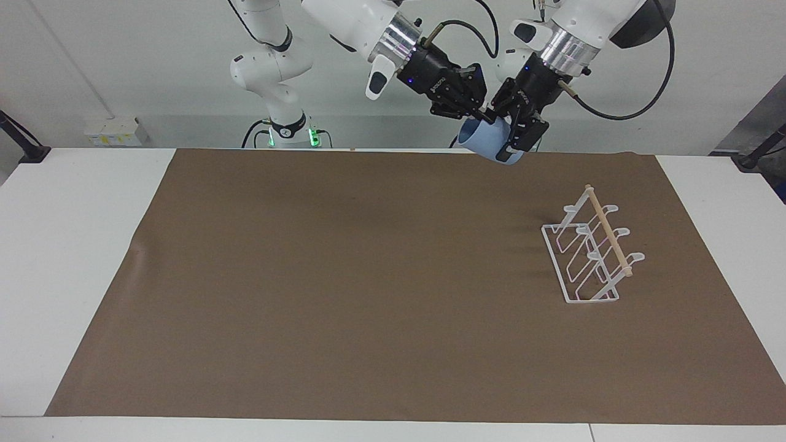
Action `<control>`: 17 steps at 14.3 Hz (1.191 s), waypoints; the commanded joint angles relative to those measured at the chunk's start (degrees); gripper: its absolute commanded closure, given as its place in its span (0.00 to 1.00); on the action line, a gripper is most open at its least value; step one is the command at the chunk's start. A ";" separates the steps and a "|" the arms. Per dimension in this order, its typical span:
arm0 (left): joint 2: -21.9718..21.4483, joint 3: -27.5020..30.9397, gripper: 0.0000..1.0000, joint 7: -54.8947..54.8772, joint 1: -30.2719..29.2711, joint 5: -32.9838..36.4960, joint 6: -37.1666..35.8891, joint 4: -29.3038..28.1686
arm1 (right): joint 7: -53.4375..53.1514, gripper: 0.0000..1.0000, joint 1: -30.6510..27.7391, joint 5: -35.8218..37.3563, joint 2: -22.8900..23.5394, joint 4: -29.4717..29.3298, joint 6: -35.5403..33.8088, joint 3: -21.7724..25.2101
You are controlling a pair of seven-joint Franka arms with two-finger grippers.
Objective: Hang cup on cup holder
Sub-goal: 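Carry the cup toward the rack while the left gripper reaches it, then grasp the cup with the left gripper and open the right gripper, then hang the cup on the rack hook while the right gripper withdraws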
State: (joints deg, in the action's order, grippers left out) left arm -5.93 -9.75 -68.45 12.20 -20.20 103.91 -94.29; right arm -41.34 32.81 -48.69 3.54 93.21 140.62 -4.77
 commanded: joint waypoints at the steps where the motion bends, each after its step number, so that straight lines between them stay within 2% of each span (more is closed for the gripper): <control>1: -0.92 0.52 1.00 0.86 0.64 -0.89 1.64 -1.16 | -0.85 0.58 0.15 -1.50 -0.37 0.48 0.27 -0.32; 4: -0.92 0.61 1.00 0.78 0.55 -0.10 1.64 -1.24 | -0.85 0.56 0.15 -1.50 -0.37 0.48 0.44 -0.24; 5: -0.92 0.78 1.00 0.86 0.29 0.25 1.64 -1.33 | -0.85 0.51 0.06 -1.50 -0.37 0.48 0.36 -0.24; 9: -0.92 0.96 1.00 0.78 -0.24 8.14 0.94 -1.24 | -0.67 0.50 -0.29 -1.50 -0.28 0.48 0.53 -0.24; 11: -0.92 1.04 1.00 0.86 -0.16 15.68 -1.86 -0.81 | 0.47 0.51 -0.82 -0.54 -0.11 0.30 0.27 -0.24; 14: -1.36 0.87 1.00 1.39 0.55 25.10 -5.55 -0.98 | 9.84 0.51 -4.06 -0.09 0.24 0.21 -1.13 -0.15; 17: -1.36 0.69 1.00 1.48 0.54 34.49 -5.65 -2.12 | 21.87 0.52 -10.73 0.26 0.24 -0.14 -9.90 -0.06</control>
State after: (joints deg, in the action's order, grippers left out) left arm -5.96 -9.06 -67.85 12.22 8.78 98.76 -94.46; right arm -27.04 26.45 -48.54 3.78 93.23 135.32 -4.44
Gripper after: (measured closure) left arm 0.220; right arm 0.515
